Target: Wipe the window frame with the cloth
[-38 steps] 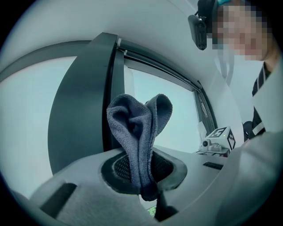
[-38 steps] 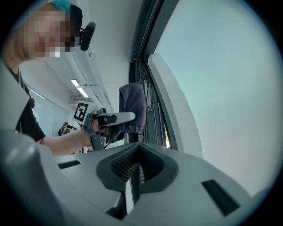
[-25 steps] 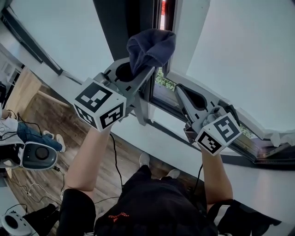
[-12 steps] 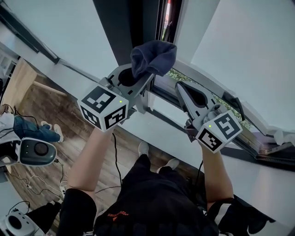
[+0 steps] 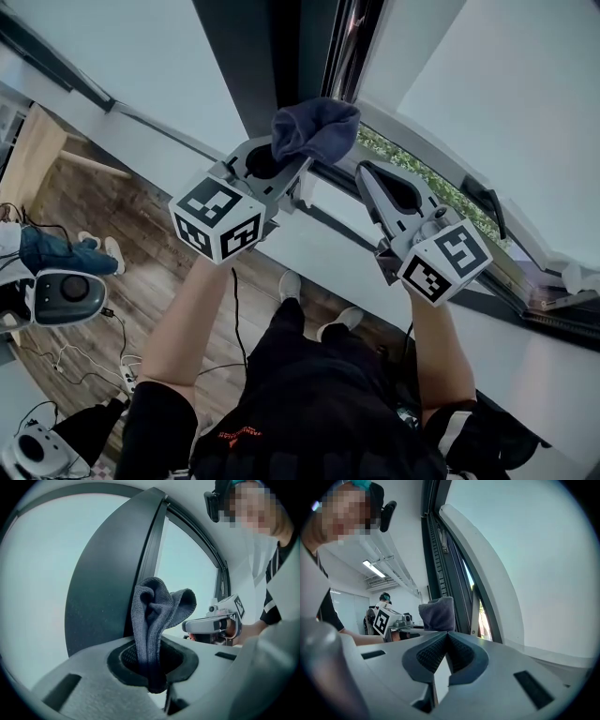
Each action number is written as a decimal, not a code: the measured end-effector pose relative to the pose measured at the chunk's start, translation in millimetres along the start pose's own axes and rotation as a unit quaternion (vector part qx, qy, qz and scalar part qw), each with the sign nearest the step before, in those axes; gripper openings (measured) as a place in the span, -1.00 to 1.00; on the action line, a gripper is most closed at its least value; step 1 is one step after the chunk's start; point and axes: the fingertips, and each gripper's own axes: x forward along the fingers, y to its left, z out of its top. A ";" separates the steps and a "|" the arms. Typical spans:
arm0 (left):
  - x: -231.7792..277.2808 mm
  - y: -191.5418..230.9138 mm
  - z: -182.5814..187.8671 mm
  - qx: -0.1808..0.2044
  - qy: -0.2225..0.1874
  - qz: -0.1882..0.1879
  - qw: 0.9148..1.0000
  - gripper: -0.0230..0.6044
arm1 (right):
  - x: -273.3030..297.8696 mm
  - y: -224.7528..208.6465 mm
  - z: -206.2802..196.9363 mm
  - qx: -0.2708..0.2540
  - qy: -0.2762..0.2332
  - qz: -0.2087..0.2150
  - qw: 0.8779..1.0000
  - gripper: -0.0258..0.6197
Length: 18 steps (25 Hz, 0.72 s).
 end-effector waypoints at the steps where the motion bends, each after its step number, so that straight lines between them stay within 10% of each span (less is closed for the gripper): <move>1: -0.4 1.0 -5.5 -0.003 0.003 0.001 1.000 -0.76 | 0.5 0.3 -2.3 0.001 0.002 0.000 1.000 -0.92; 18: 10.6 19.8 -100.5 -0.032 0.061 0.005 0.998 -0.76 | 2.8 -11.2 -43.1 0.025 0.034 -0.013 0.999 -0.92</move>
